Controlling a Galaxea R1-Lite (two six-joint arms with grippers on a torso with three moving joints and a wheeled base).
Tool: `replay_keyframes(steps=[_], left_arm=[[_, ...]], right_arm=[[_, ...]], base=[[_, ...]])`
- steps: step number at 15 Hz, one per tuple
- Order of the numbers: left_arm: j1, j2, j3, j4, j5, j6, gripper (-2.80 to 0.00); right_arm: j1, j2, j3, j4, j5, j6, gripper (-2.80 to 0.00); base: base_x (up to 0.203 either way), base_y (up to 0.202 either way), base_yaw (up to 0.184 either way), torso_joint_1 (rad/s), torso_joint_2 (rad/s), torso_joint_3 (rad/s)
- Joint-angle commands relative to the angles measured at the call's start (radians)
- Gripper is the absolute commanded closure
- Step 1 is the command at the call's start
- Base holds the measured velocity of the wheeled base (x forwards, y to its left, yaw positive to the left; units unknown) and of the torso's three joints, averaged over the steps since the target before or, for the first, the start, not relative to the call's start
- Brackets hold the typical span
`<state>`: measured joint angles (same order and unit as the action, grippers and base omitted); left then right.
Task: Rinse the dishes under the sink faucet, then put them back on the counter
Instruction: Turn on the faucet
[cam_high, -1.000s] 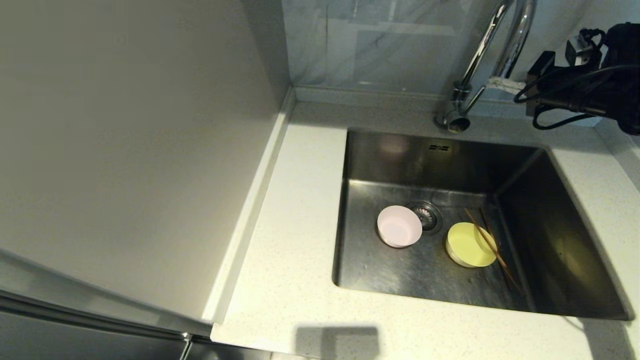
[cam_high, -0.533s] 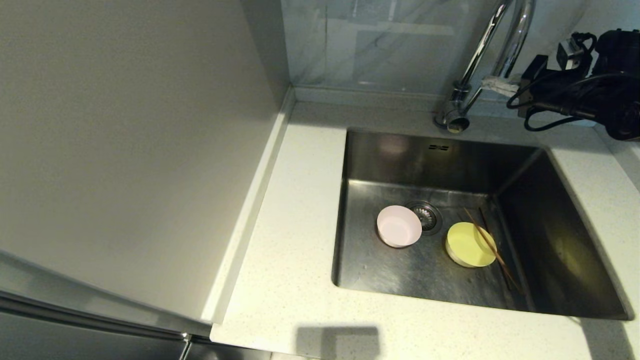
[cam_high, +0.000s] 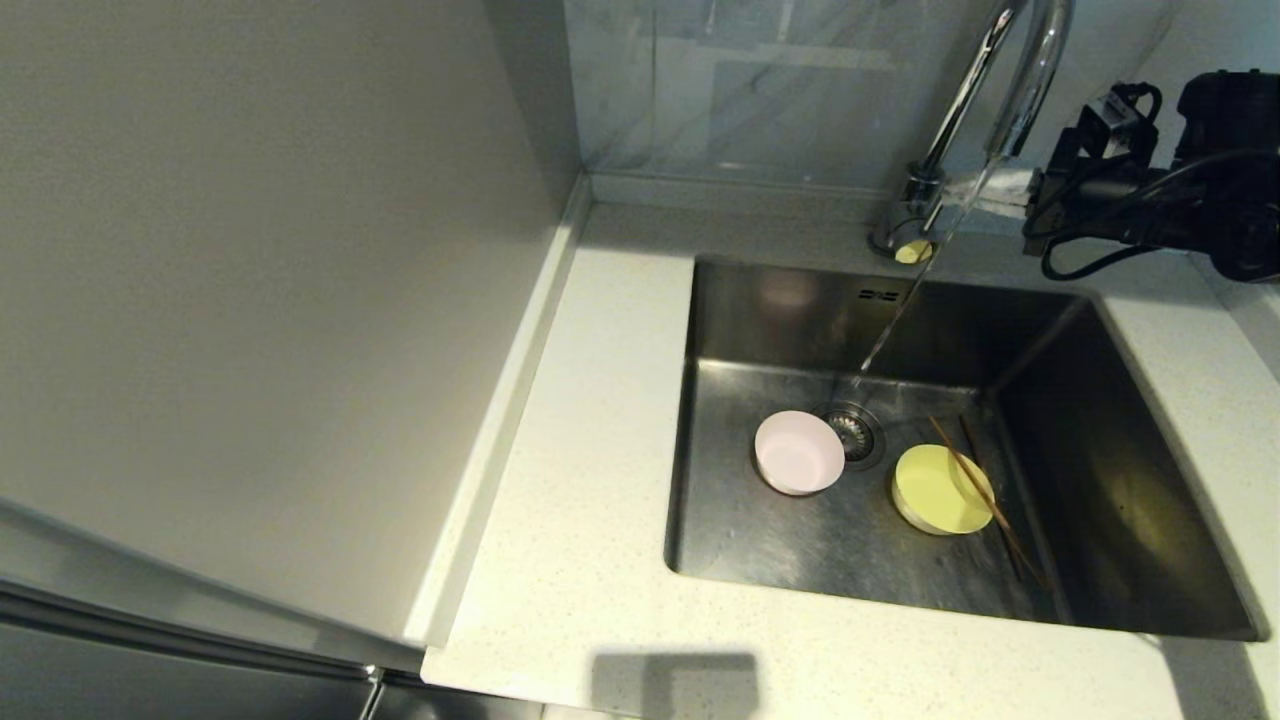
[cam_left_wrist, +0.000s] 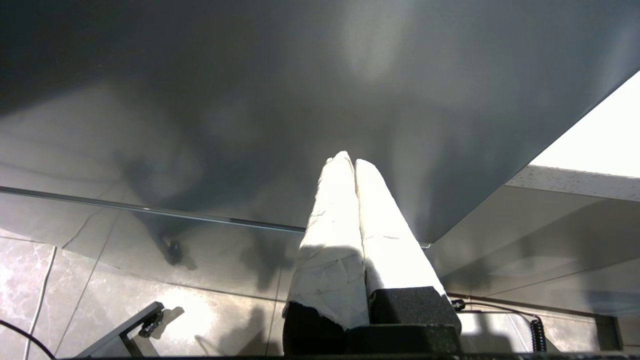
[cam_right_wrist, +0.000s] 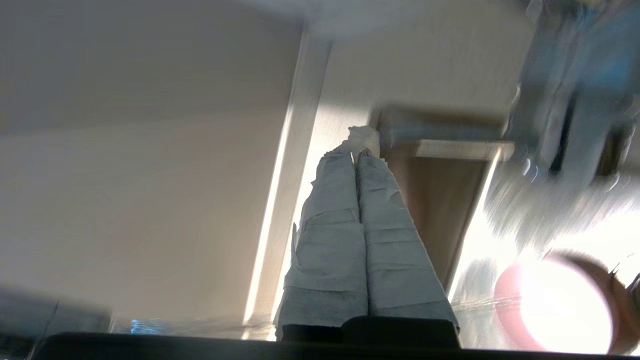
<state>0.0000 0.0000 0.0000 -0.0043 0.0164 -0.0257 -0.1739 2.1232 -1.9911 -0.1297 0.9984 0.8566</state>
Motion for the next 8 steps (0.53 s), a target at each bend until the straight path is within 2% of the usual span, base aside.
replay_keyframes(steps=[1, 2, 4, 8], left_arm=[[0.0, -0.003, 0.0, 0.0, 0.0, 0.0, 0.0], [0.0, -0.003, 0.0, 0.0, 0.0, 0.0, 0.0], [0.0, -0.003, 0.0, 0.0, 0.0, 0.0, 0.0], [0.0, -0.003, 0.0, 0.0, 0.0, 0.0, 0.0]], right_arm=[[-0.022, -0.008, 0.001, 0.025, 0.03, 0.002, 0.0], [-0.022, -0.004, 0.001, 0.024, 0.015, -0.002, 0.0], [-0.022, -0.002, 0.001, 0.02, -0.071, -0.008, 0.0], [-0.033, -0.005, 0.001, 0.045, -0.265, -0.18, 0.0]], base=[[0.0, 0.0, 0.0, 0.0, 0.0, 0.0], [0.0, 0.0, 0.0, 0.0, 0.0, 0.0], [0.0, 0.0, 0.0, 0.0, 0.0, 0.0], [0.0, 0.0, 0.0, 0.0, 0.0, 0.0]])
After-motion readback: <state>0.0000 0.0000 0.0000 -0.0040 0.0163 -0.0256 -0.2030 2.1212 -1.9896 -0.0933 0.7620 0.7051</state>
